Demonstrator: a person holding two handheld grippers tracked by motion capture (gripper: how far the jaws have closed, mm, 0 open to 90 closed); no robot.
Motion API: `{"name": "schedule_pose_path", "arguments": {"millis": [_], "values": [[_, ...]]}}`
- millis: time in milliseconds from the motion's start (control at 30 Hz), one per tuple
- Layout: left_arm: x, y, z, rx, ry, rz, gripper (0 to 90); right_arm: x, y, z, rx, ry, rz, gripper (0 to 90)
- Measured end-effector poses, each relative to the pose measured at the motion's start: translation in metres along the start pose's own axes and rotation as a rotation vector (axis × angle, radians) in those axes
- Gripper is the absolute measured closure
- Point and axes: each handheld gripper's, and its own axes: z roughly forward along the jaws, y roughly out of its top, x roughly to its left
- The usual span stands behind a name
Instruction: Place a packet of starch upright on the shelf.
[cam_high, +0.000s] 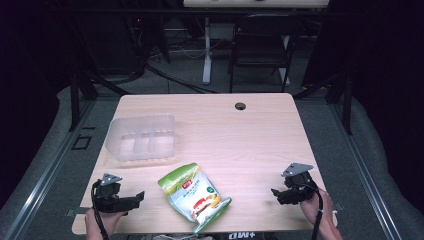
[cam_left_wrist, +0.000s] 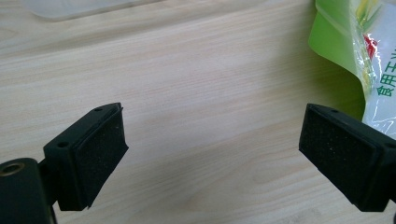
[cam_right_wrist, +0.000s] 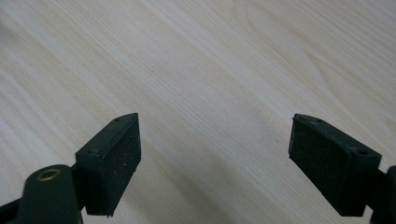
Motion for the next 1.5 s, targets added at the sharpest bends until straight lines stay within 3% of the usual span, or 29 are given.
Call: {"name": "schedule_pose_path", "arguments": {"millis": [533,800,1067,1167,1300,1500], "values": [[-0.014,0.001,0.003,0.009,-0.058,0.016,6.3,0.004,0.0,0.003,0.008,-0.017,-0.018,17.1],[-0.031,0.006,0.013,0.012,-0.173,-0.006,6.5,0.005,0.001,0.005,0.012,-0.015,-0.032,17.4],[-0.042,0.009,0.022,0.016,-0.249,-0.027,7.8,0.005,0.002,0.005,0.016,-0.021,-0.033,17.4],[-0.045,0.009,0.029,0.031,-0.316,-0.063,8.4,0.006,0.002,0.006,0.02,-0.02,-0.037,17.4],[-0.048,0.01,0.033,0.035,-0.331,-0.069,8.6,0.007,0.002,0.006,0.012,-0.023,-0.033,17.4],[-0.057,0.017,0.045,0.053,-0.338,-0.046,10.2,0.007,0.003,0.006,0.015,-0.024,-0.043,17.4]]}}
